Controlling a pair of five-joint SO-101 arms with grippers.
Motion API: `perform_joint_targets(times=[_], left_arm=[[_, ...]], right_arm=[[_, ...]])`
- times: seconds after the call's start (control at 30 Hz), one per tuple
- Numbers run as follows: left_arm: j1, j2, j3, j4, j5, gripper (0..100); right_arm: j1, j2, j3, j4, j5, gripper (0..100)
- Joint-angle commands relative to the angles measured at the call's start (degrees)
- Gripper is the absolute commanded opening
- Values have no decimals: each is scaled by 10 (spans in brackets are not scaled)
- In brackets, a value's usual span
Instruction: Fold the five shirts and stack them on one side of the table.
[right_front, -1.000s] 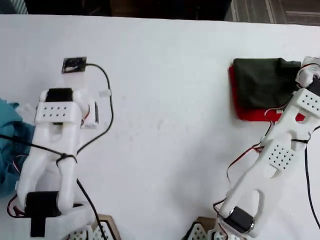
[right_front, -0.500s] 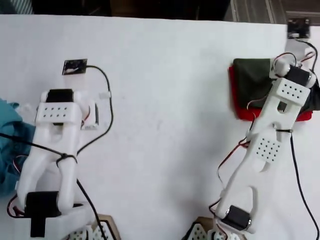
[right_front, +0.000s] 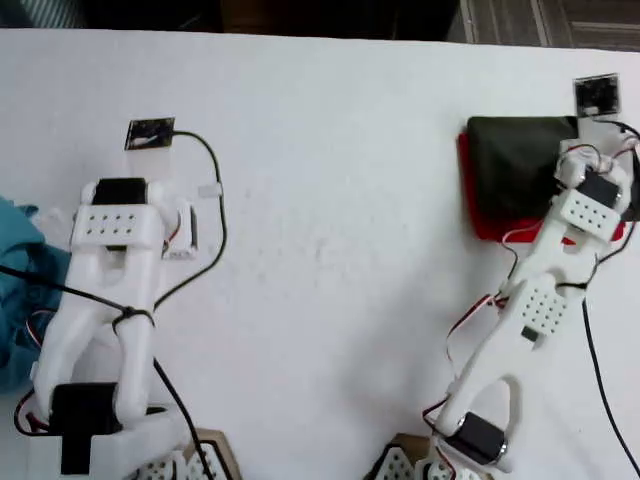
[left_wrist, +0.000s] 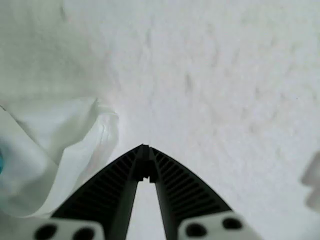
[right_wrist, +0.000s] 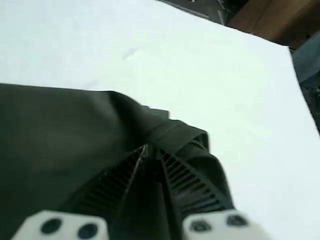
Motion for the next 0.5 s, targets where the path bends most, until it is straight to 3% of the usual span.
perform_joint_targets(times=[0.0, 0.27, 0.47], left_arm=[[-5, -28, -2, 0, 2, 25], [-2, -28, -2, 1, 2, 25], [-4, -28, -1, 2, 2, 25]], right_arm=[[26, -9, -5, -39, -72, 19], [55, -9, -10, -73, -177, 19], [68, -51, -27, 59, -276, 19]])
